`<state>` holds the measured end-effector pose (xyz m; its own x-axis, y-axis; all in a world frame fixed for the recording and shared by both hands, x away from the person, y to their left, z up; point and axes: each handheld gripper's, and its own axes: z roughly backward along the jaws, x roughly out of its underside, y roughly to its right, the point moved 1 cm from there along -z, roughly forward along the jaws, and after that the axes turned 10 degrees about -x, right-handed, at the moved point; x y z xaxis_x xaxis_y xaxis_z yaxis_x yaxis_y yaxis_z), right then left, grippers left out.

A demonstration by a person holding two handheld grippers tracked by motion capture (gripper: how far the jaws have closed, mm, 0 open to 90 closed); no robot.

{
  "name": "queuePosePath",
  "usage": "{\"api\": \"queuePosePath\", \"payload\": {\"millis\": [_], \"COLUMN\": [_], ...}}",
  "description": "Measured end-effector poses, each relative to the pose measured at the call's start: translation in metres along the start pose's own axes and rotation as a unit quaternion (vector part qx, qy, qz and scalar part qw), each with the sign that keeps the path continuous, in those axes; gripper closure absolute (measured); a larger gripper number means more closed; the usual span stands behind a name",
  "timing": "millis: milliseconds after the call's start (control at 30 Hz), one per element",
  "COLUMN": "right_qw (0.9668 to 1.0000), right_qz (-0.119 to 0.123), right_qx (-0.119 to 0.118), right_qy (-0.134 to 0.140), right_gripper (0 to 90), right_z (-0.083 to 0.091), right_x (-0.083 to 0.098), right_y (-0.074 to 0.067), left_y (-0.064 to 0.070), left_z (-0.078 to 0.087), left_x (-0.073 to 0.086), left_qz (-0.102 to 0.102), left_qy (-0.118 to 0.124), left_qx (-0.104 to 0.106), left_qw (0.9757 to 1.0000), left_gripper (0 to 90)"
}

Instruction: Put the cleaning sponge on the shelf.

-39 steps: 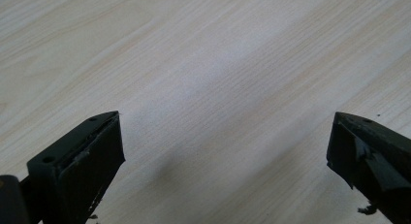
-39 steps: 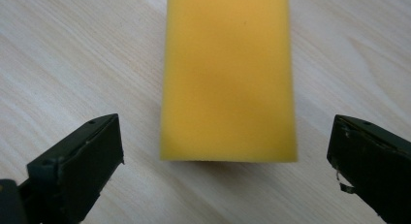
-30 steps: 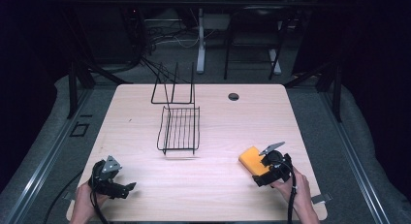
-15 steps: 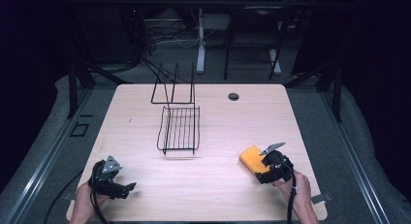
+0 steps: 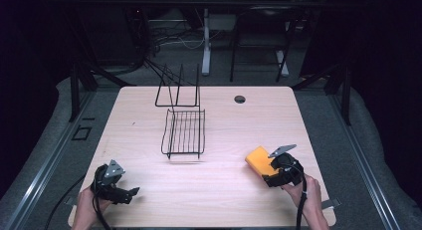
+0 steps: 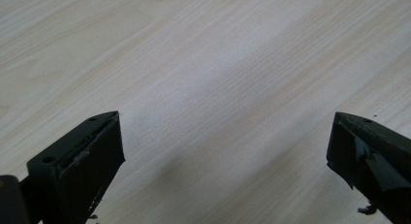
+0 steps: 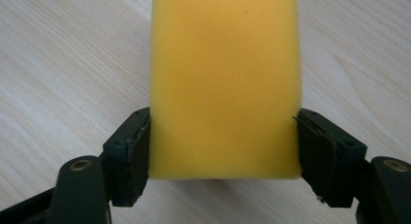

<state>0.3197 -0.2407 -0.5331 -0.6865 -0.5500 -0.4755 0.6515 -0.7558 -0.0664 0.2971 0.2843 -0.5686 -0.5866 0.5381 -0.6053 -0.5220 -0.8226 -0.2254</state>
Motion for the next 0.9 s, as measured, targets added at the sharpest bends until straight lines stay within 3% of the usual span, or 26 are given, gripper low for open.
{"api": "queuePosePath", "payload": {"millis": [900], "right_qw": [0.9997], "right_qz": [0.011], "right_qx": [-0.007], "right_qy": [0.021], "right_gripper": [28.6], "right_z": [0.018], "right_x": [-0.009], "right_y": [-0.016], "left_y": [-0.001], "left_z": [0.000], "left_x": [0.001], "left_qz": [0.004], "left_qy": [-0.001], "left_qx": [0.002], "left_qw": [1.0000], "left_gripper": [0.0]}}
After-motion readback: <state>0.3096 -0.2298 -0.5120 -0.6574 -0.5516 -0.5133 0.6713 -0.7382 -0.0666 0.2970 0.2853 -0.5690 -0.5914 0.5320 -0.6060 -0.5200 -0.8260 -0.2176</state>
